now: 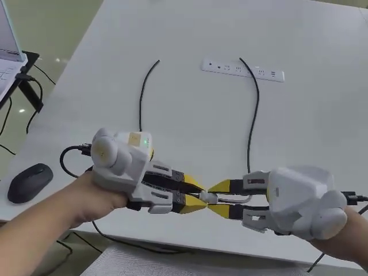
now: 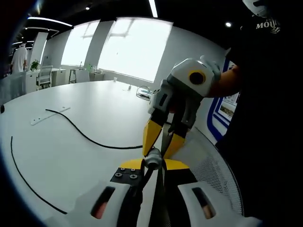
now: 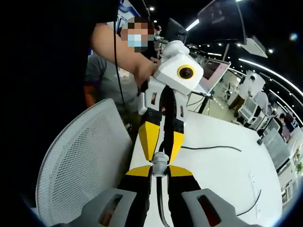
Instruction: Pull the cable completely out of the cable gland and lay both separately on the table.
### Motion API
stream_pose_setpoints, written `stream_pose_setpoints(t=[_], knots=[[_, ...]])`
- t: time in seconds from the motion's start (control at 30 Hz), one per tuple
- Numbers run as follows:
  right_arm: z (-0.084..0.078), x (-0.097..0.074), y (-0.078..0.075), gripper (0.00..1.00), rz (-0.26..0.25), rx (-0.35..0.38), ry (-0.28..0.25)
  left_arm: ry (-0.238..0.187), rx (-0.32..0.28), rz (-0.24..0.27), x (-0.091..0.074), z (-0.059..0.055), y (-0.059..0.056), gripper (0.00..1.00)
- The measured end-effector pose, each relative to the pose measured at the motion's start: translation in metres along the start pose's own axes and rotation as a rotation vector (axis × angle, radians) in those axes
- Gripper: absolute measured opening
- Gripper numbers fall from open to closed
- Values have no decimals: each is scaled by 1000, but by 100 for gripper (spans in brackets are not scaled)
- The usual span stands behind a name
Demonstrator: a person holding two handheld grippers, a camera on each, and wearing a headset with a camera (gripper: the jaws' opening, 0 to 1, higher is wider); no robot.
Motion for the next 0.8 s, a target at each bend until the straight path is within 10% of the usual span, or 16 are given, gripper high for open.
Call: stream_pose_setpoints(t=[0.47, 0.8], knots=[[2, -2, -6, 15, -14, 108, -15, 13, 59, 2, -2, 1, -2, 16], [-10, -22, -9, 23, -84, 277, 65, -20, 140, 30, -1, 10, -3, 16]])
Point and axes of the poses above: the centre of the closed fingertips' face, and the gripper's own axes: x roughly forward along the fingers, y roughly to its left, z roughly out of its top, the point moved 2 cm from there along -x, roughly backward along the fingers, and after that the axes turned 9 degrees about -y, right-handed, at the moved point
